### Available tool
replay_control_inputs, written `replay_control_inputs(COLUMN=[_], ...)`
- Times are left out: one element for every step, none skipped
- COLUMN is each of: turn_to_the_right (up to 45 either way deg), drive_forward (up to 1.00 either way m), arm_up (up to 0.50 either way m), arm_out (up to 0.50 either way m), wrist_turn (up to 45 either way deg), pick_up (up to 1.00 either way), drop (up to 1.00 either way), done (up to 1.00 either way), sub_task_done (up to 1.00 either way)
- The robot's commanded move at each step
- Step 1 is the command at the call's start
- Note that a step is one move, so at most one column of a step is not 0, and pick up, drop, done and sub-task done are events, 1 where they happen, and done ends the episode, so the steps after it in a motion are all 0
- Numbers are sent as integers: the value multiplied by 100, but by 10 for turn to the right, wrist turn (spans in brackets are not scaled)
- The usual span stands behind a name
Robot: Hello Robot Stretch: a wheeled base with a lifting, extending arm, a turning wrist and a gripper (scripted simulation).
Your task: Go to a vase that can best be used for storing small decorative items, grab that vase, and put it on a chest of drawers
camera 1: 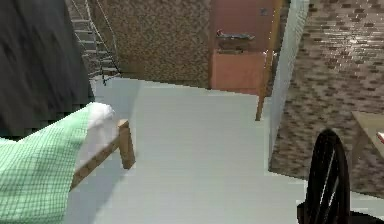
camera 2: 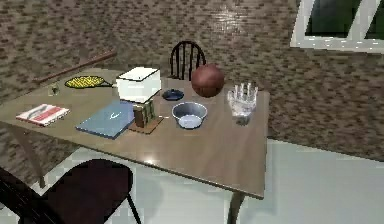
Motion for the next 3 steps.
replay_control_inputs(turn_to_the_right=[450,450,450], drive_forward=[0,0,0], arm_up=[0,0,0], arm_out=[0,0,0], wrist_turn=[0,0,0], pick_up=[0,0,0], drop=[0,0,0], done=[0,0,0], sub_task_done=[0,0,0])
